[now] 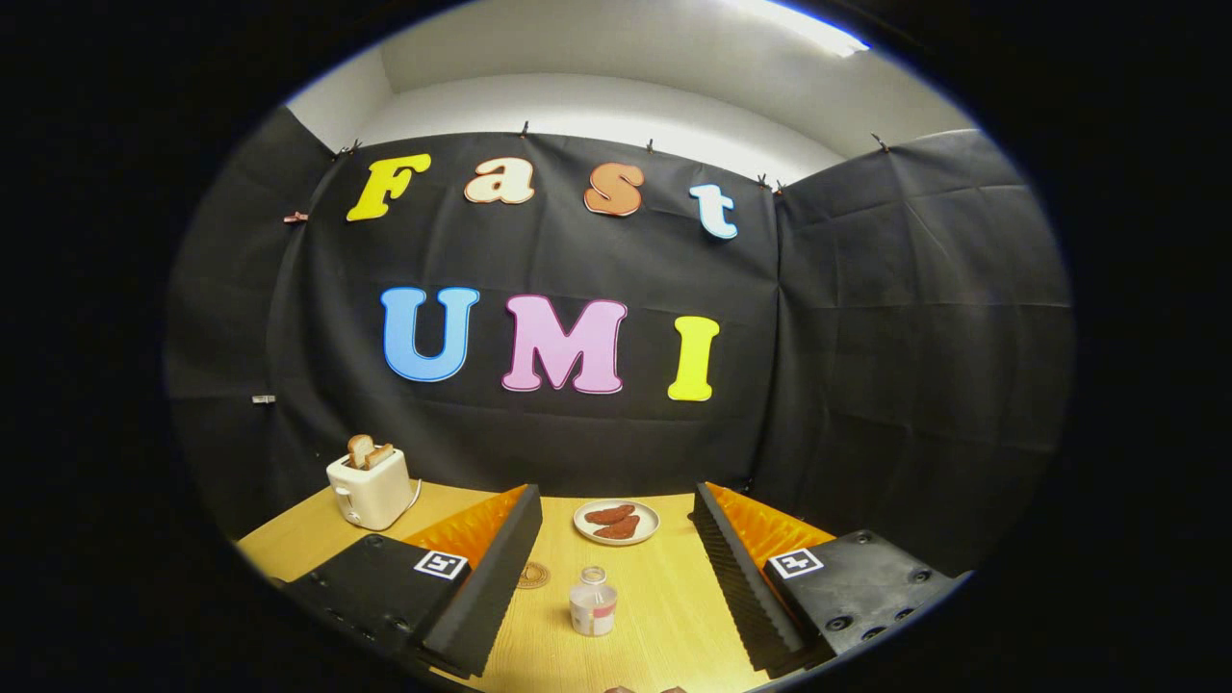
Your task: Take the bottle from table, then pour the juice into the cup, finally place the bottle on the coaster
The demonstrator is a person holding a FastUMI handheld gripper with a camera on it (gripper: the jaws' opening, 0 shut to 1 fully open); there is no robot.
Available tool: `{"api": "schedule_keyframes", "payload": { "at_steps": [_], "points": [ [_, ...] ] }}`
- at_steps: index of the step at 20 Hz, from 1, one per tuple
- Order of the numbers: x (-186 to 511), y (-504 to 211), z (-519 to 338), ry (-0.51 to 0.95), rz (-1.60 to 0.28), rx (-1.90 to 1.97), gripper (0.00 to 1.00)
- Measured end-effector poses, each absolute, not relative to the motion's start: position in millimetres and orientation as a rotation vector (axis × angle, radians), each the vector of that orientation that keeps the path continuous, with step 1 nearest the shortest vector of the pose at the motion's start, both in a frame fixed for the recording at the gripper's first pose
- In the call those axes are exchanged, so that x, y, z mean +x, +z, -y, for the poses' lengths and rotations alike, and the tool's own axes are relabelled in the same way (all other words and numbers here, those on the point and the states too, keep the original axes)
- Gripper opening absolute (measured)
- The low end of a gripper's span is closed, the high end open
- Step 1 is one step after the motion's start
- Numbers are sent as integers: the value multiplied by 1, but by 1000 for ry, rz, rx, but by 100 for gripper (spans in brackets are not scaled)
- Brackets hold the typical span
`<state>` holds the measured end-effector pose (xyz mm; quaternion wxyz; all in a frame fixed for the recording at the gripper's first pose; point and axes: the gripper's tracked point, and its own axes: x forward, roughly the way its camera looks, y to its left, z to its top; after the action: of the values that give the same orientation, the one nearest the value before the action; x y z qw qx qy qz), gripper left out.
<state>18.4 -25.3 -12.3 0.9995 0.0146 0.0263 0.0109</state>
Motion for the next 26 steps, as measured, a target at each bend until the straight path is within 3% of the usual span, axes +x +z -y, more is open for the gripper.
{"api": "schedule_keyframes", "payload": {
  "at_steps": [26],
  "points": [
    [85, -130, -3, 318, -165, 58, 97]
  ]
}}
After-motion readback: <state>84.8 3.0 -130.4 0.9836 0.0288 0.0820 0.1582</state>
